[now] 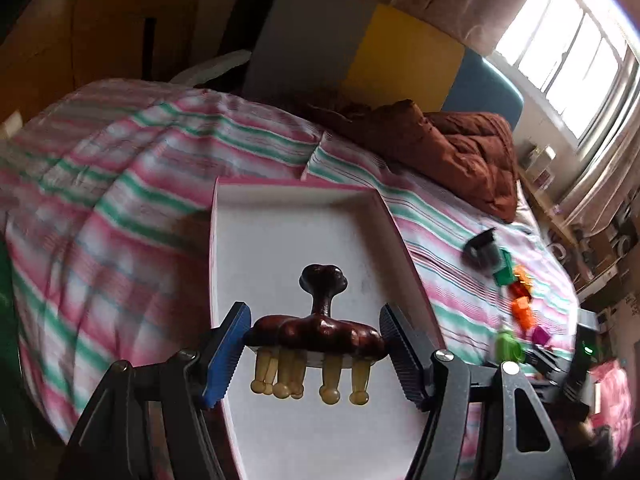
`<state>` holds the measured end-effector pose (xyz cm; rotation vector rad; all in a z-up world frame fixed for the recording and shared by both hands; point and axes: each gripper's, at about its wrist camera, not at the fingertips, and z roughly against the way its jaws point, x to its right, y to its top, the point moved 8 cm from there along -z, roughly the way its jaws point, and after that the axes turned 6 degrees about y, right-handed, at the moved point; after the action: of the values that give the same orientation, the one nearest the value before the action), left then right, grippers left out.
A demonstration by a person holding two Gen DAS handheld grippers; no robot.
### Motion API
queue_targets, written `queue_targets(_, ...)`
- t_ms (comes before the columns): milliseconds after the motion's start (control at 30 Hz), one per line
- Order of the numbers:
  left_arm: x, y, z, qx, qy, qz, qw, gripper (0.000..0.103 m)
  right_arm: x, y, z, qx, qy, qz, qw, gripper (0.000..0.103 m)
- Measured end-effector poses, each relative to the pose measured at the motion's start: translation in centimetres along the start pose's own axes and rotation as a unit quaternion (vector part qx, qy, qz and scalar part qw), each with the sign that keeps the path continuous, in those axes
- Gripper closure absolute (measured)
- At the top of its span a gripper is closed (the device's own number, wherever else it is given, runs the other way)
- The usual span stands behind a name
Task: Organize rigid objects
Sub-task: 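Lower the massager into the white tray and open left tool while right tool holds green part, then withdraw left tool from the tray while right tool carries the green part toward the tray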
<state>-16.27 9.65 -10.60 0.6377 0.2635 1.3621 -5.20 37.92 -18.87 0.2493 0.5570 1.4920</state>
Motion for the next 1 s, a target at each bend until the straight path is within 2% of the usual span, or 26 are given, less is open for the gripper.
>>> queue_targets(267, -1.1, 3.3, -4.9, 0.002, 0.042, -0.010, 0.9991, 0.035, 0.0, 0.2, -0.2, 0.002, 0.003, 0.004, 1.000, 0.038)
queue_targets(333, -1.6, 3.6, -5.7, 0.002, 0.059, -0.014, 0.9982, 0.035, 0.0, 0.2, -0.1, 0.003, 0.004, 0.004, 1.000, 0.038)
queue_targets(400, -2.2, 3.6, -6.9, -0.012, 0.093, -0.023, 0.9954, 0.035, 0.0, 0.2, -0.1, 0.004, 0.005, 0.005, 1.000, 0.038)
queue_targets(467, -2.6, 3.5, -7.2, -0.015, 0.092, -0.018, 0.9955, 0.035, 0.0, 0.2, 0.0, 0.004, 0.005, 0.005, 1.000, 0.038)
queue_targets(533, -2.5, 3.6, -6.7, -0.004, 0.087, -0.023, 0.9959, 0.033, 0.0, 0.2, 0.0, 0.004, 0.005, 0.005, 1.000, 0.038)
queue_targets(600, -2.5, 3.7, -5.9, 0.009, 0.087, -0.023, 0.9959, 0.027, -0.1, 0.2, 0.1, 0.004, 0.004, 0.006, 1.000, 0.037)
queue_targets(733, -2.4, 3.4, -3.0, 0.030, 0.090, -0.018, 0.9954, 0.026, -0.1, 0.2, 0.0, 0.005, 0.002, 0.006, 1.000, 0.037)
queue_targets(833, -1.7, 2.0, -0.6, 0.044, 0.098, -0.024, 0.9939, 0.026, -0.1, 0.3, 0.0, 0.005, 0.001, 0.005, 1.000, 0.037)
queue_targets(1000, 0.1, -2.1, 2.7, 0.046, 0.103, -0.039, 0.9929, 0.026, -0.1, 0.3, -0.1, 0.006, -0.005, 0.006, 1.000, 0.037)
